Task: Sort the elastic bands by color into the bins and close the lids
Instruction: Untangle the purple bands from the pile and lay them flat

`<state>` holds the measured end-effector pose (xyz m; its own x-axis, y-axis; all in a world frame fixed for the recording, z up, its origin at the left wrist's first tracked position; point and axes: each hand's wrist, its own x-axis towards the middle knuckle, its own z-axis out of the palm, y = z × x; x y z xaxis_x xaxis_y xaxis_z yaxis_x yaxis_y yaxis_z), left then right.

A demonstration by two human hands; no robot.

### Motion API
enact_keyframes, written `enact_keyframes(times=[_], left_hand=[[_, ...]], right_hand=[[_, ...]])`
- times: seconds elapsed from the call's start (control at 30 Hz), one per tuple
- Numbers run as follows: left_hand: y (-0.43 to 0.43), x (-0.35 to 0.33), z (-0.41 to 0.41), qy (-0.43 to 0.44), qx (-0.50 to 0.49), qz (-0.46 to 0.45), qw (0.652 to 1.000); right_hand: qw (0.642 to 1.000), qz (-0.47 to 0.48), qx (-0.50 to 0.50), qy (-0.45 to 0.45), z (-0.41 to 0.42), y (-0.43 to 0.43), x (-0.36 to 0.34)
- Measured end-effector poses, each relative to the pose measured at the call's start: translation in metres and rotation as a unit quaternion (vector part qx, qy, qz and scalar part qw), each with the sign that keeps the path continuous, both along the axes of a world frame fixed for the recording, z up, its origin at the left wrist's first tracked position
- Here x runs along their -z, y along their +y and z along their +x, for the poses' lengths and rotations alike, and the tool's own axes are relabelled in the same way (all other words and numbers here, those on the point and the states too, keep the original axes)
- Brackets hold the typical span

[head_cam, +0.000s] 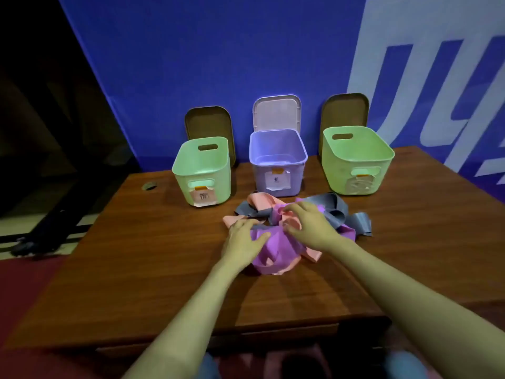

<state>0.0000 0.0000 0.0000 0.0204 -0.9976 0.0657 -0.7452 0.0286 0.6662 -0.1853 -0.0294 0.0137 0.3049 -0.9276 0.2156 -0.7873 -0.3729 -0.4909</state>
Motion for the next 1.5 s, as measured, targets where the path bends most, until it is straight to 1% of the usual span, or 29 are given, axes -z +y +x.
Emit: enact_keyframes(times=[0.1, 0.17, 0.23, 0.27, 0.33, 0.37, 0.43, 0.5, 0.6, 0.67, 0.7, 0.73, 0.77, 0.83, 0.87, 0.9, 0.93, 0.97, 1.0, 1.03, 1.07, 1.13, 1.17, 1.23, 1.3, 1.37, 1.4, 1.5], left_hand=[[-0.003, 0.005, -0.006, -0.037, 0.029, 0.026, 0.999], [-0.007, 0.005, -0.009, -0.036, 0.044, 0.044, 0.997], [-0.014, 0.008, -0.009, -0.023, 0.066, 0.066, 0.995], [-0.019, 0.009, -0.008, -0.032, 0.079, 0.07, 0.994], [-0.03, 0.013, -0.006, -0.054, 0.098, 0.058, 0.992], [-0.036, 0.015, -0.006, -0.048, 0.091, 0.048, 0.994], [-0.043, 0.015, -0.008, -0.011, 0.063, 0.028, 0.998], [-0.05, 0.016, -0.008, 0.033, 0.026, 0.013, 0.999], [-0.06, 0.013, -0.007, 0.097, -0.049, -0.038, 0.993], [-0.066, 0.004, -0.005, 0.14, -0.1, -0.078, 0.982], [-0.069, 0.0, -0.004, 0.16, -0.11, -0.087, 0.977], [-0.071, -0.003, -0.003, 0.174, -0.116, -0.087, 0.974], [-0.074, -0.004, -0.003, 0.185, -0.115, -0.083, 0.972], [-0.076, -0.004, -0.001, 0.201, -0.099, -0.074, 0.972], [-0.076, -0.005, -0.001, 0.204, -0.087, -0.072, 0.972], [-0.075, -0.005, -0.002, 0.205, -0.074, -0.071, 0.973], [-0.073, -0.005, -0.004, 0.211, -0.06, -0.07, 0.973], [-0.071, -0.006, -0.006, 0.221, -0.046, -0.072, 0.972], [-0.068, -0.008, -0.009, 0.234, -0.035, -0.077, 0.969], [-0.066, -0.009, -0.01, 0.239, -0.03, -0.088, 0.967], [-0.065, -0.01, -0.01, 0.231, -0.034, -0.102, 0.967], [-0.063, -0.01, -0.008, 0.198, -0.053, -0.123, 0.971], [-0.062, -0.012, -0.007, 0.199, -0.056, -0.117, 0.971], [-0.058, -0.014, -0.007, 0.225, -0.044, -0.069, 0.971], [-0.051, -0.022, -0.008, 0.271, -0.036, -0.026, 0.962], [-0.044, -0.03, -0.008, 0.349, 0.007, 0.014, 0.937], [-0.042, -0.032, -0.007, 0.36, 0.043, 0.036, 0.931], [-0.037, -0.028, -0.004, 0.31, 0.116, 0.064, 0.941]], right_hand=[[0.996, 0.056, 0.016, 0.061, -0.003, -0.003, 0.004], [0.994, 0.075, 0.026, 0.075, -0.002, -0.009, 0.006], [0.994, 0.088, 0.037, 0.057, -0.003, -0.017, 0.012], [0.994, 0.093, 0.046, 0.038, -0.004, -0.021, 0.014], [0.993, 0.096, 0.061, 0.026, -0.004, -0.029, 0.019], [0.993, 0.092, 0.065, 0.037, -0.003, -0.033, 0.02], [0.994, 0.077, 0.072, 0.039, -0.001, -0.04, 0.022], [0.995, 0.049, 0.084, -0.008, -0.002, -0.046, 0.018], [0.988, -0.045, 0.12, -0.09, -0.008, -0.055, 0.005], [0.972, -0.117, 0.142, -0.148, -0.013, -0.059, -0.009], [0.965, -0.139, 0.151, -0.162, -0.016, -0.061, -0.014], [0.965, -0.15, 0.16, -0.146, -0.019, -0.066, -0.016], [0.972, -0.137, 0.167, -0.093, -0.022, -0.071, -0.016], [0.983, -0.064, 0.164, 0.059, -0.022, -0.076, -0.01], [0.987, -0.026, 0.14, 0.078, -0.019, -0.075, -0.007], [0.994, 0.008, 0.104, 0.043, -0.012, -0.071, -0.006], [0.997, 0.039, 0.057, -0.017, -0.006, -0.066, -0.007], [0.996, 0.07, 0.011, -0.06, 0.0, -0.063, -0.009], [0.993, 0.089, -0.023, -0.072, 0.006, -0.06, -0.008], [0.994, 0.087, -0.034, -0.062, 0.01, -0.059, -0.007], [0.995, 0.073, -0.022, -0.057, 0.012, -0.058, -0.005], [0.994, 0.046, 0.018, -0.093, 0.014, -0.054, -0.008], [0.993, 0.034, 0.021, -0.113, 0.015, -0.052, -0.01], [0.989, 0.021, 0.004, -0.146, 0.017, -0.048, -0.013], [0.98, 0.039, 0.006, -0.193, 0.02, -0.045, -0.018], [0.974, 0.059, 0.038, -0.215, 0.021, -0.048, -0.022], [0.973, 0.067, 0.058, -0.212, 0.019, -0.051, -0.023], [0.966, 0.061, 0.117, -0.224, 0.012, -0.058, -0.025]])
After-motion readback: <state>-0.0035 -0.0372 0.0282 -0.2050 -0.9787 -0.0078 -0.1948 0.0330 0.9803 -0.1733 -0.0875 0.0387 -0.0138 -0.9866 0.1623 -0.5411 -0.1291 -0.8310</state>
